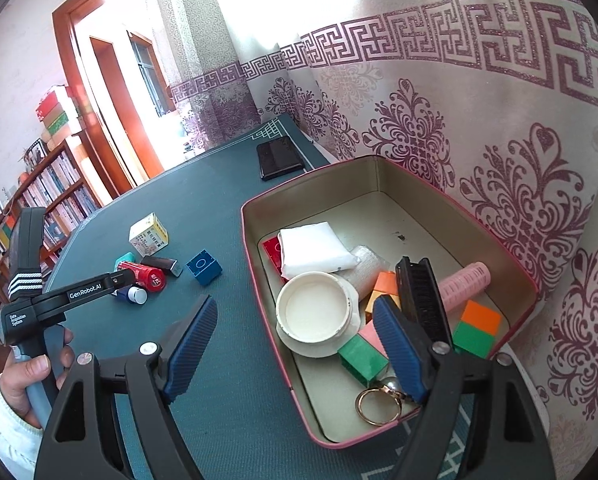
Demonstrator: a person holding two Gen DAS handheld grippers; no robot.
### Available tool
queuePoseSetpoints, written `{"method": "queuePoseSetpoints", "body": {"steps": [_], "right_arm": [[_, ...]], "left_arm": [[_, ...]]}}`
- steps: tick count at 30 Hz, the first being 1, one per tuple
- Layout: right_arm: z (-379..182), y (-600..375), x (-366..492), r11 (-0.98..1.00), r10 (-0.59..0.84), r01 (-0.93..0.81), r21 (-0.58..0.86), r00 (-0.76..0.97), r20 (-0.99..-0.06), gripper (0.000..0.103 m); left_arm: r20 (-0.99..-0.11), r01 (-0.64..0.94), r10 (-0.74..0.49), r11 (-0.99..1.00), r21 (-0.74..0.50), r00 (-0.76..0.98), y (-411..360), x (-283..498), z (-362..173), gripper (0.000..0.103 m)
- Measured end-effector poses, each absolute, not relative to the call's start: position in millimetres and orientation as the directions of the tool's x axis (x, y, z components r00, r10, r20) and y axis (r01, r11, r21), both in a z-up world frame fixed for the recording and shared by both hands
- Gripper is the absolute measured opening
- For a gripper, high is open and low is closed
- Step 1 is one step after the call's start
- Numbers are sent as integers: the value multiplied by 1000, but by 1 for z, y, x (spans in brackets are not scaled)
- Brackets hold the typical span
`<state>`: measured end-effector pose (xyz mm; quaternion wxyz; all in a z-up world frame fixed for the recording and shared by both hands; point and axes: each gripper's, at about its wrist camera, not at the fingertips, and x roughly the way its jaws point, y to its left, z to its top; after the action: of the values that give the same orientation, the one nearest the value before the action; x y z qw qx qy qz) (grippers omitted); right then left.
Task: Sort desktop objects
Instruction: 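Withdraw both tools from the tin back over the table, then grasp the blue KOSE bottle with the left tool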
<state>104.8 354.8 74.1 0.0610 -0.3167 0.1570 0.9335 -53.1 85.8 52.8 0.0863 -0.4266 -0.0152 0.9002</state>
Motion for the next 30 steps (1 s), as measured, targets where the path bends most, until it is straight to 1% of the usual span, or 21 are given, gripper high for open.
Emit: {"method": "queuePoseSetpoints", "body": {"steps": [2, 7, 15, 21, 28, 30], "right_arm": [[74, 350, 104, -945, 4, -204, 258, -792, -610, 83], [73, 339, 101, -948, -17, -183, 261, -788, -615, 83], [68, 327, 96, -952, -37, -166, 259, -774, -632, 83], [64, 320, 91, -955, -44, -157, 252, -765, -642, 83], [61, 318, 88, -953, -41, -165, 253, -758, -651, 83], [61, 319, 88, -953, -39, -168, 253, -758, -652, 83]], "left_arm": [[-759, -137, 167, -985, -104, -629, 76, -58, 53, 65], [-742, -181, 173, -981, -71, -648, 63, -72, 51, 65], [-735, -266, 253, -959, -102, -629, 62, -76, 37, 65], [-720, -350, 272, -936, -43, -638, 78, -66, 34, 66], [-711, -398, 254, -917, 40, -656, 92, -58, 28, 75], [-709, -406, 253, -912, 52, -659, 93, -58, 27, 77]]}}
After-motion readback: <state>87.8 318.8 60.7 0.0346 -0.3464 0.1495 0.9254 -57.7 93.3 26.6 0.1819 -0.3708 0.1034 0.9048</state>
